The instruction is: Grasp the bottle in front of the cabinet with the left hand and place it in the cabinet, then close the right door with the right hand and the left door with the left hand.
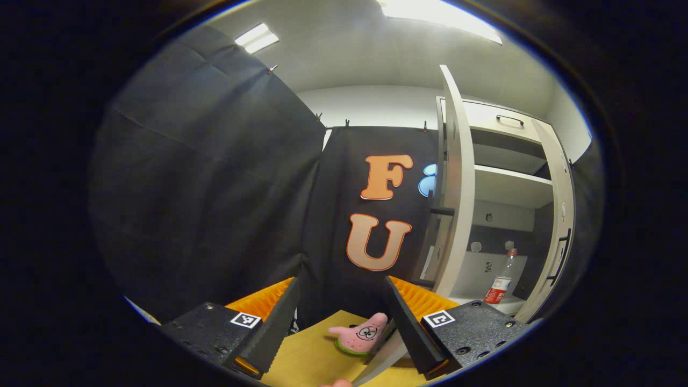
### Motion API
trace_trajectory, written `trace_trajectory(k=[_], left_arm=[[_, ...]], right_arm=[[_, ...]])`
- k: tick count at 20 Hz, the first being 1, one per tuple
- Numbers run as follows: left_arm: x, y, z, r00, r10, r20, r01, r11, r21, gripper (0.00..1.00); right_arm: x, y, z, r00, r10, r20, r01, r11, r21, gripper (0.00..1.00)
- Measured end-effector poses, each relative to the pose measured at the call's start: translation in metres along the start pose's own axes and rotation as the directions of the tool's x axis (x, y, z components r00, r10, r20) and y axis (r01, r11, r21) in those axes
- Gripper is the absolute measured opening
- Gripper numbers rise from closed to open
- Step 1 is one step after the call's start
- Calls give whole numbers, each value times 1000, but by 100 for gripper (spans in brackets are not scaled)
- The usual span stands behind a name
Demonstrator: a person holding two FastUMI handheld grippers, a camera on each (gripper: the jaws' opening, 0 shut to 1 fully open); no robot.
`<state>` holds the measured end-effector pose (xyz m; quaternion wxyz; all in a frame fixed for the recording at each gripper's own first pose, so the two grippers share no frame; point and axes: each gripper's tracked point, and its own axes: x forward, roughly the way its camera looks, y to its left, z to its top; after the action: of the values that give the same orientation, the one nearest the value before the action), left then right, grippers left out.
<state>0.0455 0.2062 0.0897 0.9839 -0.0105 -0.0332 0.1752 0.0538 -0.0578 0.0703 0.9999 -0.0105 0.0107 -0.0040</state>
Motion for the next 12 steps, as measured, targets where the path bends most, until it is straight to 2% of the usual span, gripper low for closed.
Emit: trace_trajectory(k=[1, 4, 10, 12], left_arm=[[12, -1, 2, 1000, -8, 3, 8, 1000, 25, 94], [33, -8, 6, 1000, -26, 4, 26, 996, 87, 92], [42, -12, 3, 1000, 1, 19, -4, 992, 122, 94], [39, -21, 4, 999, -40, 15, 38, 991, 127, 92]], right_arm=[[-2, -2, -3, 1000, -1, -7, 1, 1000, 12, 98], [-8, -15, -7, 999, -33, -5, 33, 999, 12, 98], [-22, -41, -12, 996, -91, -5, 91, 996, 15, 98], [-27, -50, -14, 994, -106, -5, 106, 994, 22, 98]])
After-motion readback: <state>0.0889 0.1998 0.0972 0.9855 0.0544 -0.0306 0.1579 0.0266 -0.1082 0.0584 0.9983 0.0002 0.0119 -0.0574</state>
